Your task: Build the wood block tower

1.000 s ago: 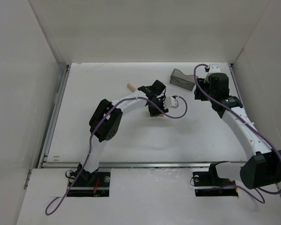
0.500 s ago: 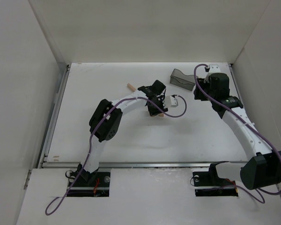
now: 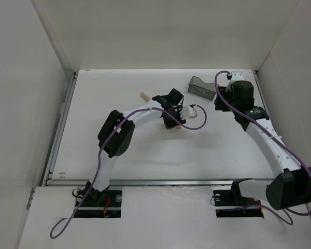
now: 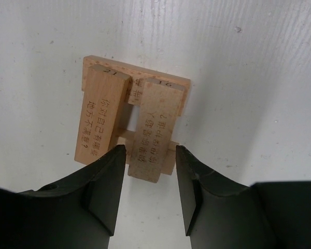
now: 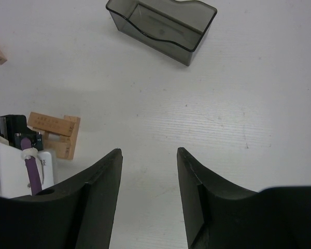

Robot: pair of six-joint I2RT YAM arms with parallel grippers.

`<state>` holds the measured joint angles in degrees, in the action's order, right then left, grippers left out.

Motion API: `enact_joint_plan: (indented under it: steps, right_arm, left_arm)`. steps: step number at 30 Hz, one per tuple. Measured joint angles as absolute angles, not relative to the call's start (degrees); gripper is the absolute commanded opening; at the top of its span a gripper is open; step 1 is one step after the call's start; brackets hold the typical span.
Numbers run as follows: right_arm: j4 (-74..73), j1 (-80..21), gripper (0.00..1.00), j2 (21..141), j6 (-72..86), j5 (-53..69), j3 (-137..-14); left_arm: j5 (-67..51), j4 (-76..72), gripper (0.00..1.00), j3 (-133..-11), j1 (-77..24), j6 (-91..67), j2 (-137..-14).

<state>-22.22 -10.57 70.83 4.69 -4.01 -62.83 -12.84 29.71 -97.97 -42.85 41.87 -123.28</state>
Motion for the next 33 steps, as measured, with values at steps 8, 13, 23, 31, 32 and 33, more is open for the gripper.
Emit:
enact_joint_plan:
  steps: [8, 13, 23, 31, 32, 33]
  right_arm:
    - [-22.2, -10.6, 0.53, 70.3, 4.7, -4.0, -62.8]
    - [-22.2, -10.6, 0.58, 70.3, 4.7, -3.6, -62.8]
    - [-22.0, -10.6, 0.61, 73.3, 6.0, -3.7, -62.9]
    - [-22.1, -10.6, 0.62, 75.9, 7.3, -5.1, -63.6]
    - [-22.2, -10.6, 0.62, 76.5, 7.4, -5.3, -64.0]
    - [-22.3, -10.6, 0.62, 77.1, 7.4, -5.5, -64.3]
  left_arm:
    - [-14.0, 33.4, 0.41, -99.2, -43.6, 38.9, -120.5]
    - [-16.0, 33.1, 0.41, -103.4, -41.6, 29.4, -117.7]
    - [-0.8, 25.4, 0.47, -115.6, -24.9, -0.4, -122.0]
    - [7.6, 24.6, 0.73, -122.8, -19.0, -8.6, -135.2]
    - [7.8, 24.6, 0.73, -122.8, -19.2, -9.1, -136.0]
    - [7.9, 24.5, 0.73, -122.8, -19.5, -9.5, -136.7]
